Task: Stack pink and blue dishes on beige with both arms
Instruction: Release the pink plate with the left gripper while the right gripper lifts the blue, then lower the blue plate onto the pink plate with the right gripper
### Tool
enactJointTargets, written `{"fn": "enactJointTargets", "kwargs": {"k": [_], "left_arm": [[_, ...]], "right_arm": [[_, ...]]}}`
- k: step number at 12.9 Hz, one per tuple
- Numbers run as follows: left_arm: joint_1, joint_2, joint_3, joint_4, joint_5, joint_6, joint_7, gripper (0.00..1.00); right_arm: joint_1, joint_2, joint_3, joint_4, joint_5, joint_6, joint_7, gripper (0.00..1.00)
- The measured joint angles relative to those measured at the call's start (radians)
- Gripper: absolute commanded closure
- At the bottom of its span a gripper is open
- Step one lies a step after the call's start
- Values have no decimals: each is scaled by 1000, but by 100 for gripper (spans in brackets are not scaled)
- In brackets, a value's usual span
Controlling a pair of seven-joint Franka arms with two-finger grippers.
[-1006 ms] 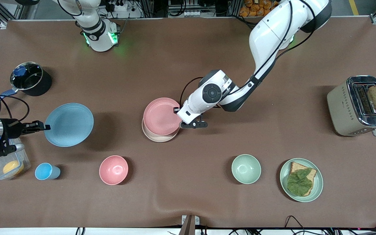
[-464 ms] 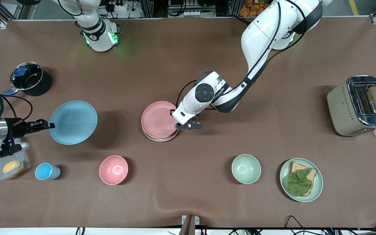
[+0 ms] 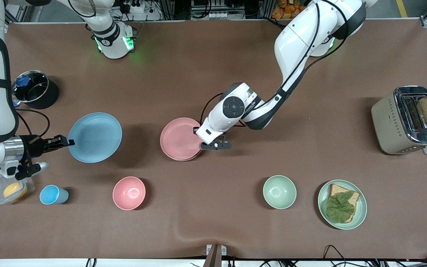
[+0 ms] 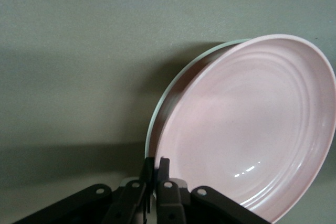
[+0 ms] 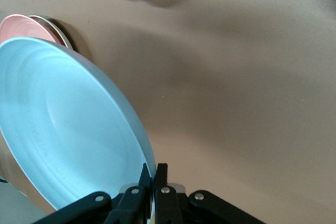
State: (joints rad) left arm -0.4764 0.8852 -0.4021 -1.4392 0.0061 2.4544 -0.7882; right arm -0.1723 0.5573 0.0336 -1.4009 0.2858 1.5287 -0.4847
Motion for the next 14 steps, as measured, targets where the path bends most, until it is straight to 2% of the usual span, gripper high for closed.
{"fn": "enactJointTargets", "kwargs": {"k": [1, 2, 3, 4, 5, 8, 10, 14], "left_arm": [[0, 6, 0, 1, 0, 0, 0, 100], [0, 11, 0, 2, 0, 2, 0, 92], [-1, 13, 0, 2, 0, 3, 0, 68], [-1, 14, 0, 3, 0, 4, 0, 19], [0, 14, 0, 5, 0, 4, 0, 0], [7, 2, 0, 32, 0, 14, 0, 0], [36, -59, 0, 50, 0, -35, 0, 0], [179, -324, 3, 60, 26, -375, 29, 0]], "right_arm": [[3, 0, 0, -1, 3, 0, 0, 100], [7, 0, 0, -5, 10, 0, 0, 100], [12, 1, 0, -10, 20, 0, 1, 100], [17, 3, 0, -14, 29, 0, 3, 100], [24, 5, 0, -17, 34, 0, 7, 100], [49, 5, 0, -25, 41, 2, 30, 100], [60, 6, 0, -28, 46, 9, 36, 100], [126, 8, 4, -65, 66, 95, 93, 100]]}}
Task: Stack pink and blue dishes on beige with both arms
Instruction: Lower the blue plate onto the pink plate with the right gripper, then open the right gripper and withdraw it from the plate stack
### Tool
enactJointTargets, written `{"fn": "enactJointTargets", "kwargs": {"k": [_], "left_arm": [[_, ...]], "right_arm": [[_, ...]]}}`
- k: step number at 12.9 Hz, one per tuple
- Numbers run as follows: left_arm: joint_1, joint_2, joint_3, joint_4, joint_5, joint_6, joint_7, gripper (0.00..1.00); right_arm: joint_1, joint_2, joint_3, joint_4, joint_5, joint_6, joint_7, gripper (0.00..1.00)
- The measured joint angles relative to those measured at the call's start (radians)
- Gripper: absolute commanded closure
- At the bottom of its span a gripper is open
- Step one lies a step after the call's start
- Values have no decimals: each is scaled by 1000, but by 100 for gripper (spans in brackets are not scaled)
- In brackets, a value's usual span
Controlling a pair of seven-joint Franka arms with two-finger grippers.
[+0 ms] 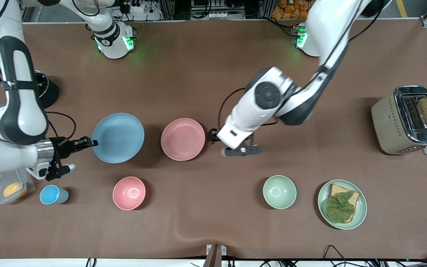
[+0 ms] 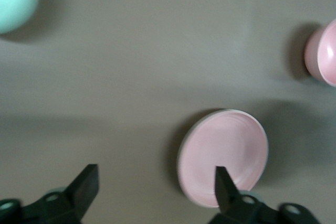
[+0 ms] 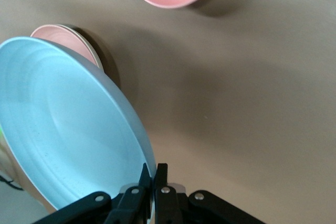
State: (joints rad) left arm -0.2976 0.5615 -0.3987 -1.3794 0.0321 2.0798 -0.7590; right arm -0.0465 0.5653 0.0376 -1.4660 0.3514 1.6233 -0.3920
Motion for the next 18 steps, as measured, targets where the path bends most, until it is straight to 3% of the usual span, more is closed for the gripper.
{"fn": "enactJointTargets", "kwargs": {"k": [3, 6, 13, 14, 15, 18], "left_arm": [[142, -178, 4, -5, 22, -220, 164, 0], [260, -283, 5, -11, 23, -376, 304, 0], [318, -395, 4, -18, 71, -520, 410, 0], [319, -407, 4, -20, 77, -535, 412, 0], [324, -418, 4, -21, 79, -548, 412, 0], [348, -437, 4, -35, 79, -563, 415, 0]], "right_arm": [[91, 4, 3, -48, 22, 114, 83, 100], [189, 8, 5, -106, 44, 243, 147, 100], [322, 17, 5, -233, 56, 438, 154, 100], [331, 18, 5, -236, 56, 442, 154, 56], [336, 19, 5, -236, 56, 442, 154, 1], [352, 21, 5, -240, 57, 442, 194, 0]]}}
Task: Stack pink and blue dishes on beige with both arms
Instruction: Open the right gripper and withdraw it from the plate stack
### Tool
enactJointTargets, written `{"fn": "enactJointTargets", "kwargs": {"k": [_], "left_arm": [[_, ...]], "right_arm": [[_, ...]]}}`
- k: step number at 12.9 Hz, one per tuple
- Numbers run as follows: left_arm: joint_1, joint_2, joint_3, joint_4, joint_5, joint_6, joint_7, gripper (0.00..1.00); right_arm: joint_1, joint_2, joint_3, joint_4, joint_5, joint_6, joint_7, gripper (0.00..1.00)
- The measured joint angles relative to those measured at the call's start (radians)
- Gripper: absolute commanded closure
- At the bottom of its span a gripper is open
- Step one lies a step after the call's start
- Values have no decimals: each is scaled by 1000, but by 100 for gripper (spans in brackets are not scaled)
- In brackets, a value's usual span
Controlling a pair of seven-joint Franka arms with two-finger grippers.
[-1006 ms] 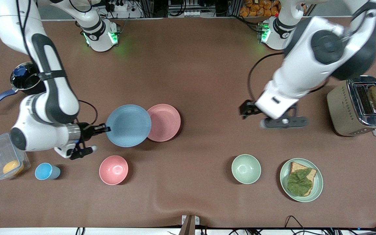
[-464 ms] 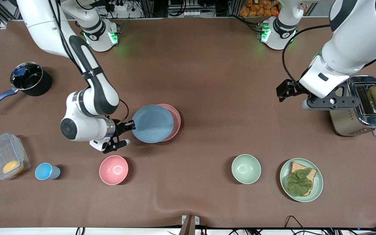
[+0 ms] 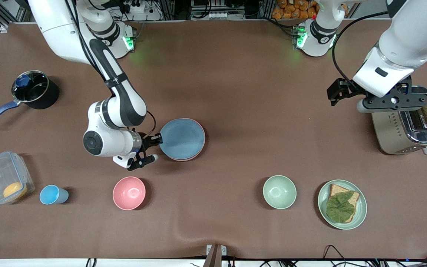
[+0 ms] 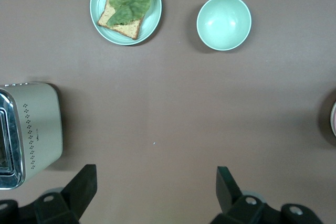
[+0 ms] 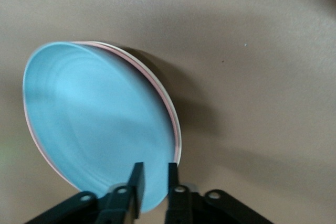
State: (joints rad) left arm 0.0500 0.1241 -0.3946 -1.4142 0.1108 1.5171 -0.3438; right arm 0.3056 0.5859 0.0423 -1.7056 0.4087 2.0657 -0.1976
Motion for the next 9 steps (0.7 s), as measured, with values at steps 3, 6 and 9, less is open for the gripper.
{"fn": "enactJointTargets", "kwargs": {"k": [3, 6, 9], "left_arm": [[5, -34, 0, -42, -9, -1, 0, 0], [17, -66, 0, -86, -19, 8, 0, 0], [18, -82, 0, -111, -19, 25, 0, 0]], "right_arm": [[13, -3, -2, 7, -1, 4, 13, 0], [12, -47, -51, 72, -92, -66, 13, 0], [9, -111, -112, 219, -220, -285, 51, 0]]}}
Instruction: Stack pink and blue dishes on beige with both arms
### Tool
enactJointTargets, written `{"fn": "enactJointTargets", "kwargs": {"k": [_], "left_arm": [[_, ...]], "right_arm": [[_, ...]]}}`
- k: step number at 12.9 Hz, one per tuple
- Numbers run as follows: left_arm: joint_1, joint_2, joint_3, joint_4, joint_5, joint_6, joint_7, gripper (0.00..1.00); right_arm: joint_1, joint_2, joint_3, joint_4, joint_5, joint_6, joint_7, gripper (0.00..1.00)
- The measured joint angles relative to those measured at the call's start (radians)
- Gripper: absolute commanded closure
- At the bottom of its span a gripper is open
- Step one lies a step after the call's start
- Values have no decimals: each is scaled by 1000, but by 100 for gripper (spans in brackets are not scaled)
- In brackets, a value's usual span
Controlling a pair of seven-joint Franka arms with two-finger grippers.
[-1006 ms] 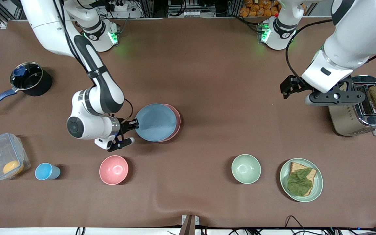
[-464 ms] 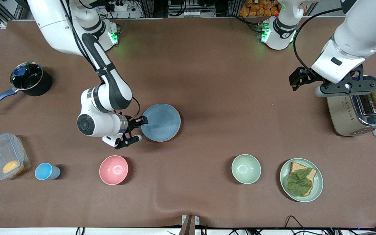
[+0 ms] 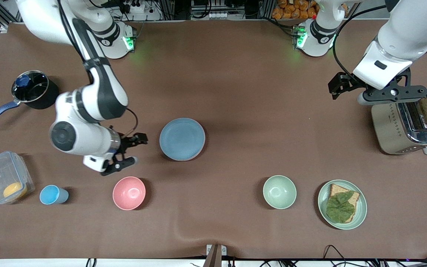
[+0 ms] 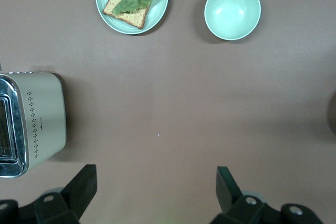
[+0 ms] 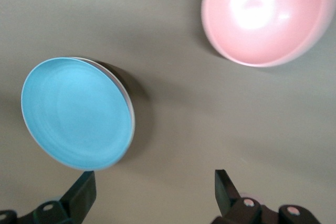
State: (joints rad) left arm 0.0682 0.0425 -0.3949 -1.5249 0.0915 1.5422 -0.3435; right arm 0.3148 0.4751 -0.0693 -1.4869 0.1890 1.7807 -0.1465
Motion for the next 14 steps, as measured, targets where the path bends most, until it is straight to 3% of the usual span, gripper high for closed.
{"fn": "enactJointTargets", "kwargs": {"k": [3, 8, 12, 14], "left_arm": [[15, -15, 0, -4, 0, 3, 0, 0], [19, -25, 0, -3, 0, 7, 0, 0], [19, -33, -1, -1, 0, 7, 0, 0], [19, -38, -1, -1, 0, 6, 3, 0]], "right_arm": [[-1, -55, -48, 112, -92, -161, 20, 0], [-14, -226, -121, 143, -151, -290, 23, 0], [-124, -345, -114, 113, -155, -303, 23, 0], [-233, -391, -29, 41, -158, -294, 23, 0]]}}
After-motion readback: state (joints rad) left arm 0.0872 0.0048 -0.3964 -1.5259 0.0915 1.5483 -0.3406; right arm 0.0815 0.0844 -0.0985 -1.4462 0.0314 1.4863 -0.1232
